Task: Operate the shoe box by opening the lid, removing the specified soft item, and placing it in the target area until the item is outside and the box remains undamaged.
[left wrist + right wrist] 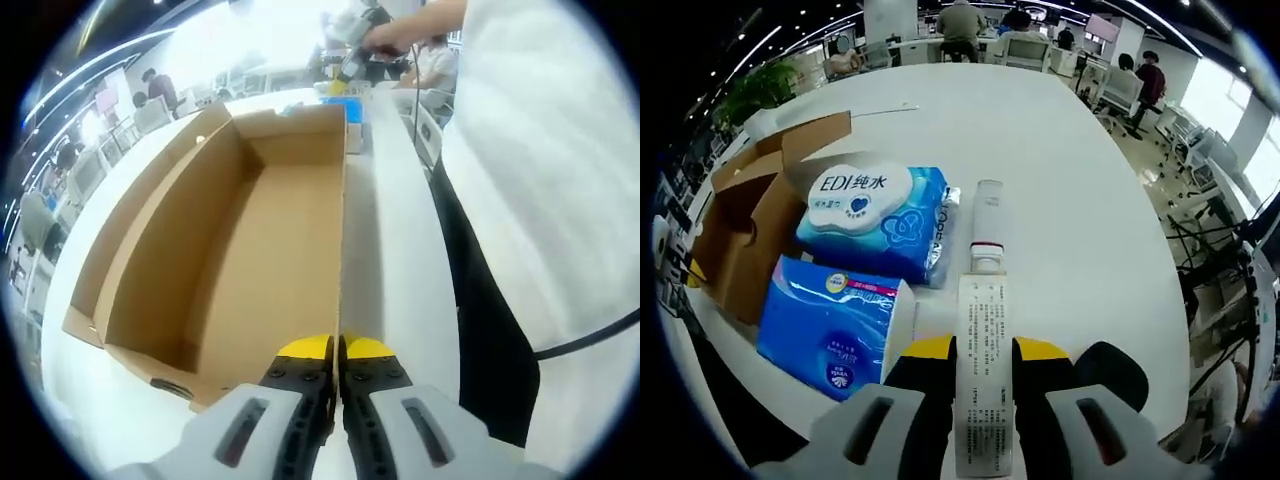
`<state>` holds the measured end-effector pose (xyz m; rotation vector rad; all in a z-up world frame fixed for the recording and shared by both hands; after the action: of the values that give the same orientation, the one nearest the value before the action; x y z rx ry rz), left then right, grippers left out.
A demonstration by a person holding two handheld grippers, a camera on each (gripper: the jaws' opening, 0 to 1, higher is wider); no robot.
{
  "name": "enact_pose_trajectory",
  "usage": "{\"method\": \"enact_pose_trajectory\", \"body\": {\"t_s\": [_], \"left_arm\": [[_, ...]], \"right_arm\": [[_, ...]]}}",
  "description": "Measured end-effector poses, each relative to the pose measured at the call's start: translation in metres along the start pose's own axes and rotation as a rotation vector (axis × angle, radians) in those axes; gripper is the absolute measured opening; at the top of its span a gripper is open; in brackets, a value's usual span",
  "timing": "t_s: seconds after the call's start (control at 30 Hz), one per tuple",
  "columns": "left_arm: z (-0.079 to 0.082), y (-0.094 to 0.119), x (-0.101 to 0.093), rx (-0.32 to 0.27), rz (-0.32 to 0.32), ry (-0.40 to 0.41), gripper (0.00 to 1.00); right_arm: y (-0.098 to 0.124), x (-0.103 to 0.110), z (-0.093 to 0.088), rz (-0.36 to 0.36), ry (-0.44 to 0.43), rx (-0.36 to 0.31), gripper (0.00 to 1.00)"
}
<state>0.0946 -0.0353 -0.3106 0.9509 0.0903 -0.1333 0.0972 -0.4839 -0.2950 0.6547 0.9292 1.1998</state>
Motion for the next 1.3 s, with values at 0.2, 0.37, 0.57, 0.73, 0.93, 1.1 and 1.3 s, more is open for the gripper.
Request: {"method": "enact_pose_trajectory", "body": {"t_s": [0.2, 0.37, 0.57, 0.73, 0.93, 1.1, 1.3], "left_arm": [[0.000, 0.000, 0.000, 0.000, 0.000, 0.000, 0.01], [0.001, 0.000, -0.001, 0.000, -0.003, -0.002, 0.01], [0.000, 0.000, -0.001, -0.001, -0.001, -0.002, 0.01], [0.001, 0.000, 0.000, -0.002, -0.001, 0.001, 0.01], [0.000, -0.001, -0.001, -0.001, -0.001, -0.001, 0.01], [0.000, -0.001, -0.001, 0.000, 0.000, -0.003, 0.01], [0.000, 0.000, -0.001, 0.000, 0.001, -0.006, 0.01]], "right_arm": [[-0.001, 0.001, -0.004, 0.003, 0.000, 0.003, 0.20], [-0.003, 0.001, -0.004, -0.001, 0.014, -0.004, 0.20], [-0.006, 0.005, -0.011, 0.005, 0.029, 0.004, 0.20], [-0.005, 0.004, -0.009, 0.023, -0.020, -0.001, 0.20], [-0.011, 0.005, -0.014, 0.047, -0.023, -0.005, 0.32], [-0.006, 0.008, -0.015, 0.041, -0.057, -0.010, 0.46], [0.006, 0.001, -0.006, 0.024, -0.260, -0.040, 0.59]]}}
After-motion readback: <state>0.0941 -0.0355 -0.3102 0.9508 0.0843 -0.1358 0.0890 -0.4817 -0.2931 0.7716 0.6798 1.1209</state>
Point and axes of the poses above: the point that each gripper's makers call its tool centre point, and the gripper's own axes: y roughly backward along the fingers, x roughly to its left, z roughly out of its top, the point moved 2 cm from there along y, roughly backward along the fingers, and after that the axes turned 12 degrees about -z, right-handed, at the moved point
